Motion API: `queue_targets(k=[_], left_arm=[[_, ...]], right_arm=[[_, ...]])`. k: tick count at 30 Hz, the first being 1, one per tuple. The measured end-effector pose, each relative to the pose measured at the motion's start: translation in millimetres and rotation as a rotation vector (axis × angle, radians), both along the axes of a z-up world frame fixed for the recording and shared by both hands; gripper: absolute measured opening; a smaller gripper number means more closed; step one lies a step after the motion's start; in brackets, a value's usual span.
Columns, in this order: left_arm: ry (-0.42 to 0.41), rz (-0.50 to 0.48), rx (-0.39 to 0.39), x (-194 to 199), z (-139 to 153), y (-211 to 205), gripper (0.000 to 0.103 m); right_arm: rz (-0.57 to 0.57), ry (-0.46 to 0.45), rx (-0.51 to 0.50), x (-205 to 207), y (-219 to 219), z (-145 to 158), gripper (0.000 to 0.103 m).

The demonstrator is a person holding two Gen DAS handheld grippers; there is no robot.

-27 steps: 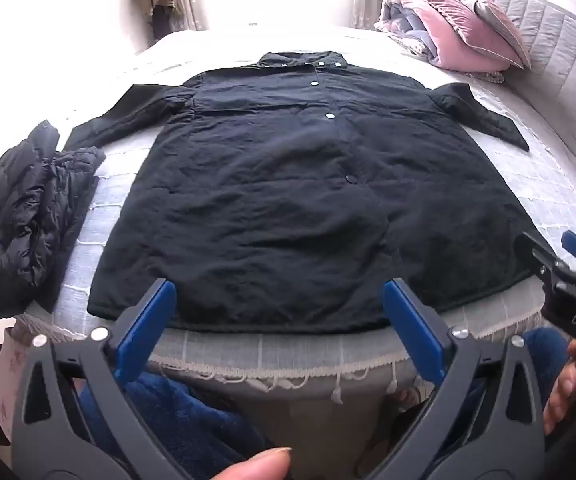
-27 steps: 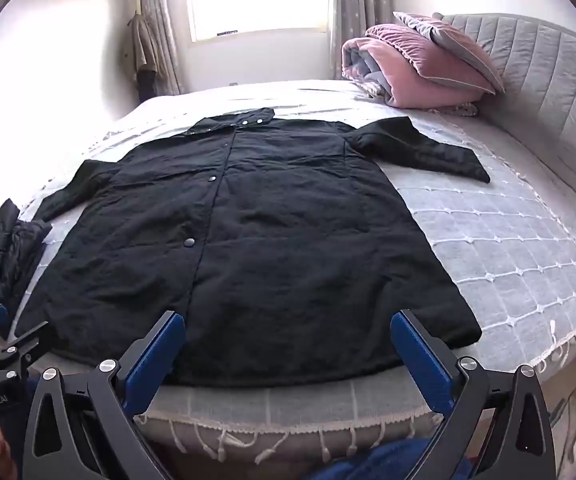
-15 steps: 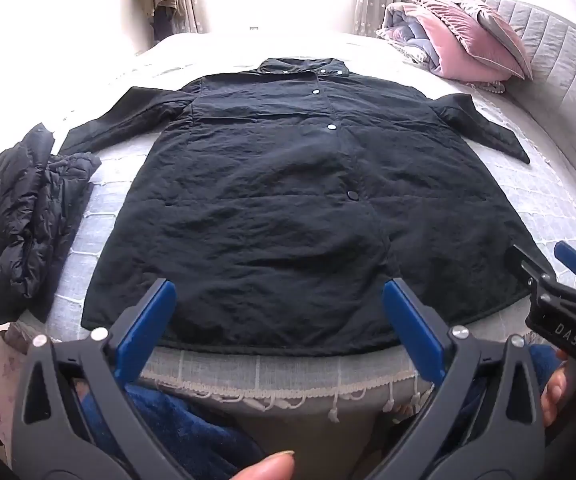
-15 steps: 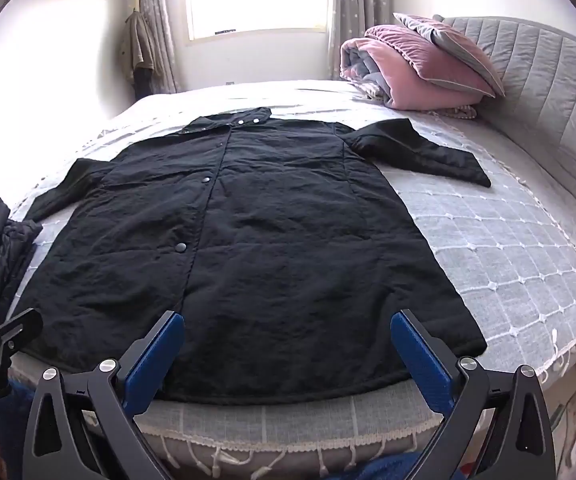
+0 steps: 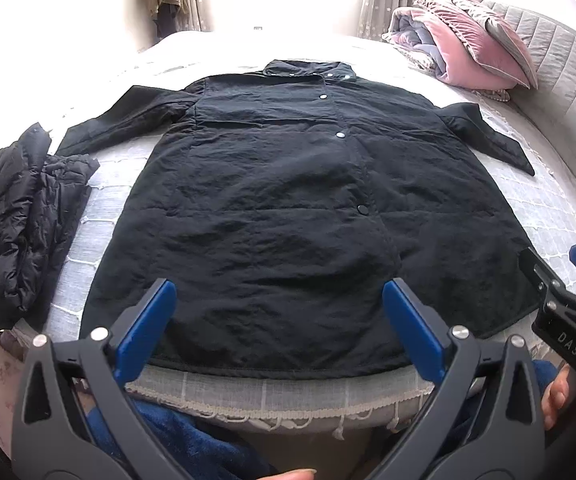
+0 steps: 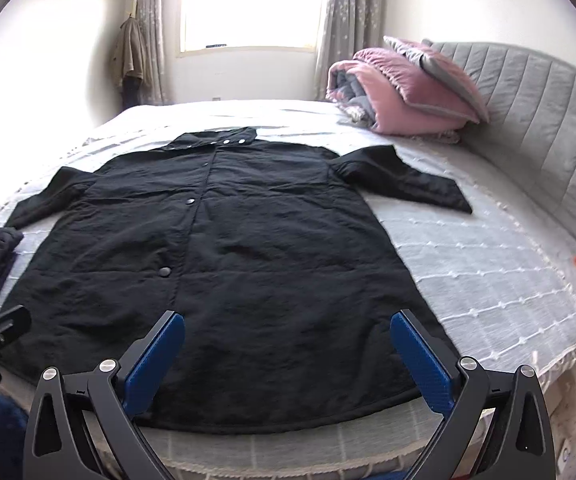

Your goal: Fold large clothes

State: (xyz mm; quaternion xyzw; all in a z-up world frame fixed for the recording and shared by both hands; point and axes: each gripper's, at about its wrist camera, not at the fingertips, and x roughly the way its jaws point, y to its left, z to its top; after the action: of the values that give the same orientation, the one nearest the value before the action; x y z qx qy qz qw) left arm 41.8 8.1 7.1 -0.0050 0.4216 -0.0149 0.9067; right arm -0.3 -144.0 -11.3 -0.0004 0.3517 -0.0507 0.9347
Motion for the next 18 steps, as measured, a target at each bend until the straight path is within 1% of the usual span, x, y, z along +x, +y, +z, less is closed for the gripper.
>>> queue_targets(k=[8,14,18], left_arm=[[-0.002,-0.024,-0.031,9,0,-1,0.103],[0.000,-0.025,-0.044,12,0,0,0.103],[-0.003,-0.022,-0.039,13,2,3,0.103]], right_arm=[[-0.044,-0.011,0.038,4,-19,2,0.103],[-0.039,0.007,0.028,7,-12,-1,0.103],[-0.035,0.018,0.027,10,-5,1,0.103]])
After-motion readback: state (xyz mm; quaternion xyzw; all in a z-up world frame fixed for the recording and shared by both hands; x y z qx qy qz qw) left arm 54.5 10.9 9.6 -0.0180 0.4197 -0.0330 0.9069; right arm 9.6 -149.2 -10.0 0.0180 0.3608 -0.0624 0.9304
